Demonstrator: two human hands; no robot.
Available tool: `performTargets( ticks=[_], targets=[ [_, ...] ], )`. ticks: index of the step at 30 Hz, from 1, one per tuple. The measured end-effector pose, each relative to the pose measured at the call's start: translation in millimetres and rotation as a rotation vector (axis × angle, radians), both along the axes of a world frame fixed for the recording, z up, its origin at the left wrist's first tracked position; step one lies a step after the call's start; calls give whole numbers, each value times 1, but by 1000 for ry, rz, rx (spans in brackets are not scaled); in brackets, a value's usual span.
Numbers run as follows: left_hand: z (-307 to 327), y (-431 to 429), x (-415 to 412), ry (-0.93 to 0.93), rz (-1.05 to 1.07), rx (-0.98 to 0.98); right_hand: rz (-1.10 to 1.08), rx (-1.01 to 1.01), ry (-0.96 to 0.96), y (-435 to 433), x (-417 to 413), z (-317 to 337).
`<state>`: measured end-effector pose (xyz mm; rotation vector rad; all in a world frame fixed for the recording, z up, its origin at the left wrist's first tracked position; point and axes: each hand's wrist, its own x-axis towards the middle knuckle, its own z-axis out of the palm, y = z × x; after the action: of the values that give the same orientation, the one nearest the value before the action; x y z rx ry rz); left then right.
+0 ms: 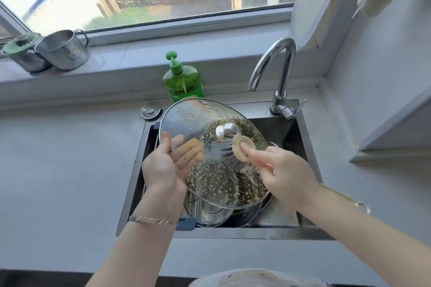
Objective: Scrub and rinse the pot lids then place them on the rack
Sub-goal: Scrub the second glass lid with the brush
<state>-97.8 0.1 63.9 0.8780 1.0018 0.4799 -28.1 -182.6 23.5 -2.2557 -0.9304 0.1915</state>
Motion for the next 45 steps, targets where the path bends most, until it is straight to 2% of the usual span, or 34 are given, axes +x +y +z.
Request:
performTargets(
  ticks=[1, 3, 5, 8, 9, 13, 14, 16, 17, 20, 21, 23, 25, 26, 27, 29, 30, 31, 33, 35, 38, 40, 43, 45],
  targets=[
    [1, 2, 0, -4, 10, -3, 2, -4, 1, -1, 0, -1],
    [1, 4, 1, 6, 19, 14, 193, -10, 36, -1, -21, 0],
    [0, 4, 1, 19, 19, 9, 258, -20, -15, -4, -30, -3],
    [-1, 3, 1, 3, 31, -35, -13, -46, 24, -4, 1, -12],
    [-1, 3, 2, 3, 36, -33, -43, -36, 35, -6, 1, -12],
    [-3, -4, 3, 21, 23, -14, 258, -15, -18, 2, -38, 3],
    [-4, -6, 3, 25, 15, -21, 232, -34, -37, 2, -34, 3],
    [-6, -7, 3, 21, 16, -47, 11, 2, -49, 7, -13, 3],
    [-7, -7, 4, 20, 27, -56, -23, -6, -44, 6, -10, 2],
    [-9, -1, 3, 19, 32, -81, 259, -9, -16, 0, -33, 6],
    [-9, 2, 2, 16, 25, -94, 293, -25, -43, -5, -37, 4],
    [-9, 7, 0, 12, 7, -120, 139, -64, -58, -10, -16, -5],
    [-7, 9, -1, 7, -1, -141, -99, -138, 37, -15, 11, -16],
    [-6, 10, -1, 6, 1, -146, -127, -139, 49, -18, 12, -20],
    [-6, 11, 0, 7, 3, -147, -77, -109, 47, -16, 4, -15],
    [-7, 12, 0, 19, 12, -148, 160, -47, 115, -13, -31, -9],
    [-8, 12, -1, 23, 21, -151, 218, -45, 72, -17, -40, -13],
    [-9, 12, -2, 20, 27, -158, 207, -53, 37, -21, -37, -15],
    [-10, 12, -2, 3, 30, -171, -21, -81, 21, -24, -8, -22],
    [-9, 13, -1, -4, 32, -166, -142, -104, 154, -29, 4, -35],
    [-7, 16, 2, 2, 23, -144, 13, 67, 173, -19, -30, -30],
    [-7, 17, 2, -1, 25, -143, 87, 89, 167, -23, -43, -33],
    [-7, 15, 1, -5, 5, -140, -121, 60, 173, -35, -9, -51],
    [-8, 13, 1, 26, -32, -102, -188, 3, 342, -40, 7, -50]
  ],
)
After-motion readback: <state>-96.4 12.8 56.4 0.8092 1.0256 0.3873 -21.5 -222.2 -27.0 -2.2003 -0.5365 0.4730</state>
